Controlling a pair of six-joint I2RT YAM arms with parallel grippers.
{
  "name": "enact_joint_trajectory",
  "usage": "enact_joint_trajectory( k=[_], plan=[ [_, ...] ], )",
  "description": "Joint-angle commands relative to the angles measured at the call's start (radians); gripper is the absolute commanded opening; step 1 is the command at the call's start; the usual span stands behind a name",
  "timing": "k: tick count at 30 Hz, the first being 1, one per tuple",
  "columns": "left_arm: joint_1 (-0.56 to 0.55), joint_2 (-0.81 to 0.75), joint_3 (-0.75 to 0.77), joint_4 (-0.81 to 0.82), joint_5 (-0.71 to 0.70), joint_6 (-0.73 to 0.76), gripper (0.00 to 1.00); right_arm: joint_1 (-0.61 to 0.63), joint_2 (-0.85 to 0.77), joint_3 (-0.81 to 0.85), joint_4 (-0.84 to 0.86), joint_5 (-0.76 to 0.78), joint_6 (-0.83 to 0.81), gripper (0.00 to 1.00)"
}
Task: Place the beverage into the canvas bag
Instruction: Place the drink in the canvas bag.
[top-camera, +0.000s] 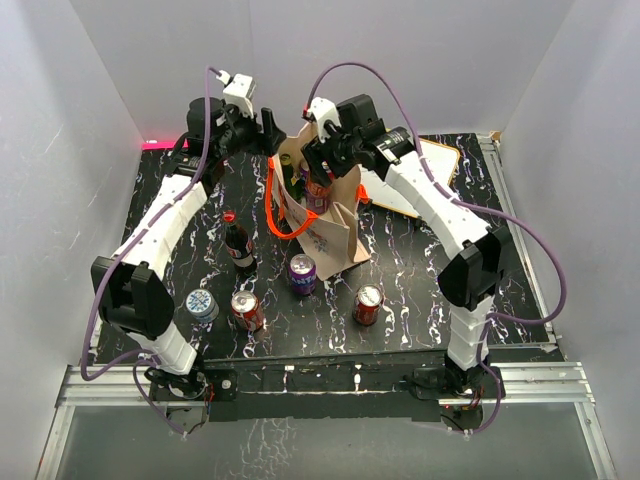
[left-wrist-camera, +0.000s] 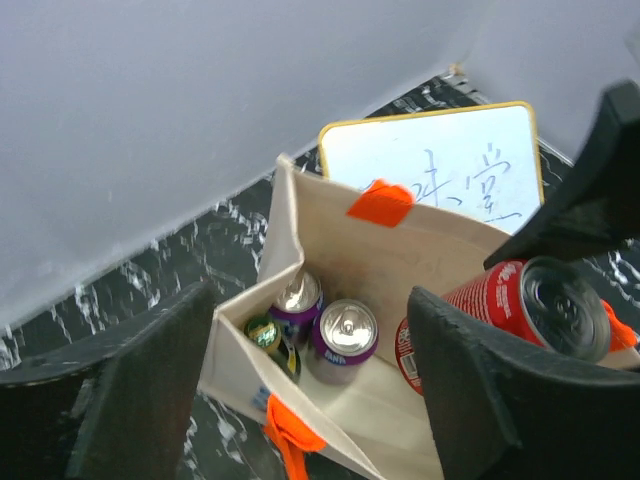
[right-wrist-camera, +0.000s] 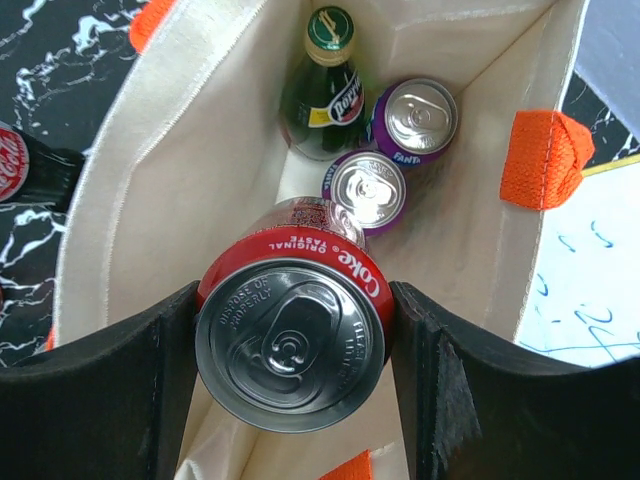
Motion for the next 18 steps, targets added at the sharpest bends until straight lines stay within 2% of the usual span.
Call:
enact_joint_trajectory(
  k=[1,7,14,18],
  plan=[
    [-0.003,-0.021,0.011,-0.123,-0.135,-0.121,0.65,-0.004,-0.024,0.005,0.14,0.019,-0.017,0.08],
    [-0.003,0.084,0.088,-0.223,-0.086,-0.159,0.6,-0.004,0.007,-0.022,0.134,0.001,-0.024,0.08],
    [-0.002,0.135,0.119,-0.253,-0.053,-0.155,0.43,-0.004,0.076,0.021,0.065,0.013,-0.075,0.08],
    [-0.002,0.138,0.111,-0.258,-0.025,-0.144,0.31,-0.004,0.087,-0.012,0.059,0.027,-0.101,0.08]
  ],
)
